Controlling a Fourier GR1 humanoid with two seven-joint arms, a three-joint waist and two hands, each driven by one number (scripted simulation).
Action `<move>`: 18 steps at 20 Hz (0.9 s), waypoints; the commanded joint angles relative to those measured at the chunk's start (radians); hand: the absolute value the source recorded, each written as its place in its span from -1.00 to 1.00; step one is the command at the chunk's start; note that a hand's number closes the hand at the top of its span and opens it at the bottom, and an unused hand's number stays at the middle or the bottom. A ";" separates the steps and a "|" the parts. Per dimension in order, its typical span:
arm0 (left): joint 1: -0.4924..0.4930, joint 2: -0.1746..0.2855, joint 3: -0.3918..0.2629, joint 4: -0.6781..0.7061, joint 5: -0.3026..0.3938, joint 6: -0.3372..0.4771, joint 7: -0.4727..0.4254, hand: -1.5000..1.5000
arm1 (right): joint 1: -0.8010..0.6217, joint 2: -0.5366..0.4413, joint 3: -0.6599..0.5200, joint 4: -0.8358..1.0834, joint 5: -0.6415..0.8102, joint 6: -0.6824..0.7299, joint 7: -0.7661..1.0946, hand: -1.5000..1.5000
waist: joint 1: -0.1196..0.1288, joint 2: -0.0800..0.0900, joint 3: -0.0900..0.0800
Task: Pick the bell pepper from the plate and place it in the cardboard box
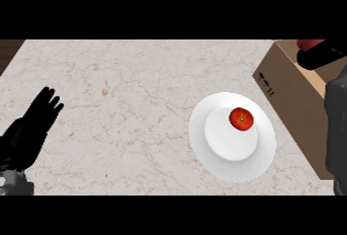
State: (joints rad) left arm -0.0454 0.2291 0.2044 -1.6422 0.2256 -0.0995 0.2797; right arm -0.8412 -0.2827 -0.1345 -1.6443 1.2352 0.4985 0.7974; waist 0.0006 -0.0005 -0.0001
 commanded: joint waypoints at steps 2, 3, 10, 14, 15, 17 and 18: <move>0.000 -0.006 -0.003 -0.034 -0.015 0.016 0.024 0.00 | 0.053 -0.069 -0.046 0.090 -0.021 -0.116 -0.110 1.00 | 0.004 0.001 0.000; -0.063 -0.018 -0.014 0.015 -0.029 0.043 0.037 0.00 | 0.103 -0.067 -0.054 0.066 -0.035 -0.132 -0.130 1.00 | -0.002 0.002 0.000; -0.025 0.006 0.020 0.006 -0.001 -0.003 0.033 0.00 | 0.179 -0.075 -0.085 0.198 -0.057 -0.271 -0.217 1.00 | 0.002 0.001 0.000; 0.033 -0.039 -0.021 -0.097 -0.023 0.029 0.055 0.00 | 0.193 -0.085 -0.145 0.305 -0.132 -0.291 -0.287 1.00 | 0.007 0.001 0.000; 0.001 -0.001 0.014 -0.002 -0.012 -0.009 0.013 0.00 | 0.162 -0.072 -0.151 0.384 -0.137 -0.298 -0.282 1.00 | 0.009 0.004 0.000; -0.018 -0.043 -0.030 0.027 -0.041 0.010 -0.002 0.00 | 0.189 -0.080 -0.186 0.437 -0.161 -0.271 -0.277 1.00 | 0.005 0.006 0.000; 0.074 0.004 0.030 -0.043 0.023 -0.060 -0.027 0.00 | 0.208 -0.059 -0.193 0.360 -0.145 -0.262 -0.187 1.00 | 0.009 -0.001 0.000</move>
State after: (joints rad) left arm -0.0280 0.2137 0.2062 -1.6581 0.2141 -0.1119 0.2790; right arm -0.6588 -0.3565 -0.2911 -1.3219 1.1017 0.2250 0.5479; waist 0.0059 -0.0031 -0.0037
